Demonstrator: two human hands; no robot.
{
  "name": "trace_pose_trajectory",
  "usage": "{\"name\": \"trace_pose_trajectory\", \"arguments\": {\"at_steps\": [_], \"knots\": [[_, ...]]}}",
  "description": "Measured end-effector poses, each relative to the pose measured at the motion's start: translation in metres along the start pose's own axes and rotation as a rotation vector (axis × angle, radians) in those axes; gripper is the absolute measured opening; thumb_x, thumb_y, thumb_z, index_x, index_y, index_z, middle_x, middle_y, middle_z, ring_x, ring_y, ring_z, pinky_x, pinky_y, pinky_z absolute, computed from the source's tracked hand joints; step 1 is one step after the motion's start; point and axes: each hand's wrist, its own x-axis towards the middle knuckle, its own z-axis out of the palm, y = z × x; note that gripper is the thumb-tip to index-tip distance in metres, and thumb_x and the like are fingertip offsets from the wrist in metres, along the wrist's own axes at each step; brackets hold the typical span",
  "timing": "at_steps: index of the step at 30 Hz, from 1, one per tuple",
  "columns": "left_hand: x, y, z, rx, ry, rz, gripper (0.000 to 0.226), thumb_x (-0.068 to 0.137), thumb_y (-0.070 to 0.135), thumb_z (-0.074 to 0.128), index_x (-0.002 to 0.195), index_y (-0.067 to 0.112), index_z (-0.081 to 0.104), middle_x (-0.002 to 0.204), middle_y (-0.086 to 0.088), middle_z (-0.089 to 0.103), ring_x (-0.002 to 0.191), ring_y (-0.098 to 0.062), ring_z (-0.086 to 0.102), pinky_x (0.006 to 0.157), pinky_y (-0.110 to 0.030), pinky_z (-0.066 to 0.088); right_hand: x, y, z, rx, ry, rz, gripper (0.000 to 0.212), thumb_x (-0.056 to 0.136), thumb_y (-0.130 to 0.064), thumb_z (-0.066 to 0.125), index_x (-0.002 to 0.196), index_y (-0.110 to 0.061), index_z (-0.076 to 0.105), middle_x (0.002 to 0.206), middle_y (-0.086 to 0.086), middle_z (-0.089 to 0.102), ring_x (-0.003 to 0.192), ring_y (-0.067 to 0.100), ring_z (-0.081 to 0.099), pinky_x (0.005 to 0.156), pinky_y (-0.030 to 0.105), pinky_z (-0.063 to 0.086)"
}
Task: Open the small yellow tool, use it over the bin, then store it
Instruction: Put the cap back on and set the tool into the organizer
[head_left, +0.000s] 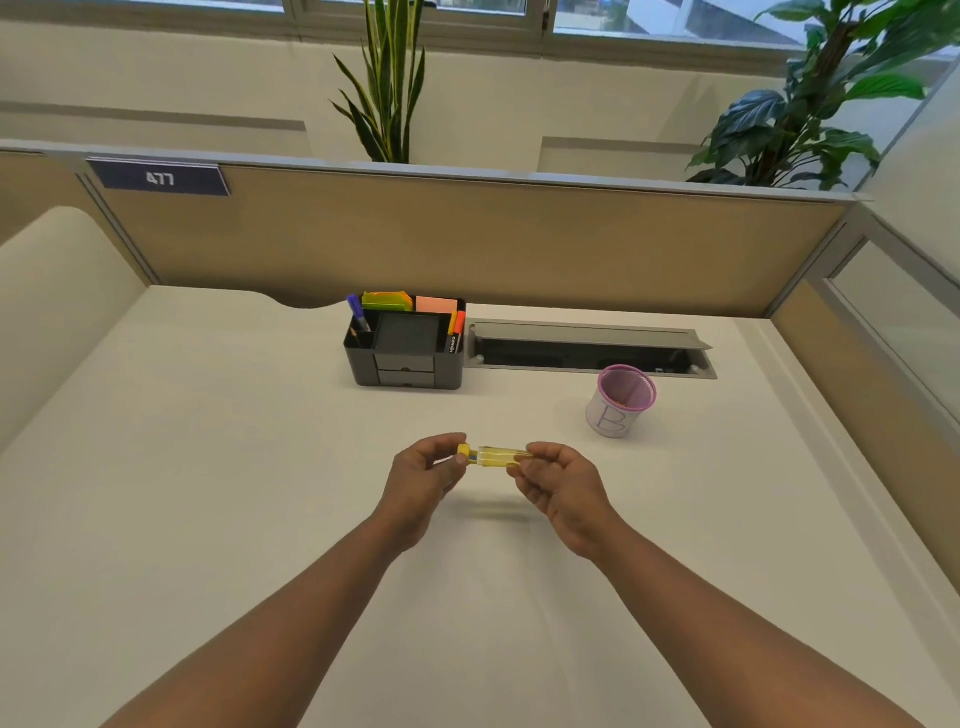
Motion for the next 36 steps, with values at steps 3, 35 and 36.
{"name": "trace_pose_trajectory", "arguments": {"at_steps": [3, 35, 36], "knots": [[-0.006, 0.001, 0.001, 0.021, -0.020, 0.009, 0.025, 0.092, -0.001, 0.067, 0.109, 0.016, 0.075, 0.119, -0.017, 0.072, 0.103, -0.027, 0.067, 0.103, -0.043, 0.055, -0.005, 0.003, 0.002, -0.023, -0.019, 0.007, 0.026, 0.093, 0.009, 0.063, 0.117, 0.001, 0.061, 0.106, 0.020, 0.073, 0.093, 0.030, 0.076, 0.082, 0.033, 0.064], [-0.023, 0.019, 0.005, 0.218, -0.068, 0.075, 0.023, 0.091, 0.000, 0.069, 0.100, 0.020, 0.076, 0.103, -0.010, 0.077, 0.105, -0.035, 0.070, 0.100, -0.046, 0.057, -0.021, -0.013, 0.004, -0.242, -0.059, 0.052, 0.012, 0.092, 0.000, 0.069, 0.103, 0.000, 0.071, 0.093, 0.020, 0.076, 0.084, 0.028, 0.074, 0.073, 0.032, 0.061], [-0.022, 0.019, 0.005, 0.237, -0.080, 0.074, 0.023, 0.091, 0.000, 0.068, 0.100, 0.021, 0.076, 0.103, -0.008, 0.077, 0.104, -0.032, 0.070, 0.100, -0.047, 0.057, -0.020, -0.013, 0.004, -0.258, -0.066, 0.059, 0.012, 0.091, 0.000, 0.071, 0.103, -0.001, 0.071, 0.094, 0.020, 0.075, 0.085, 0.029, 0.075, 0.074, 0.033, 0.061]]}}
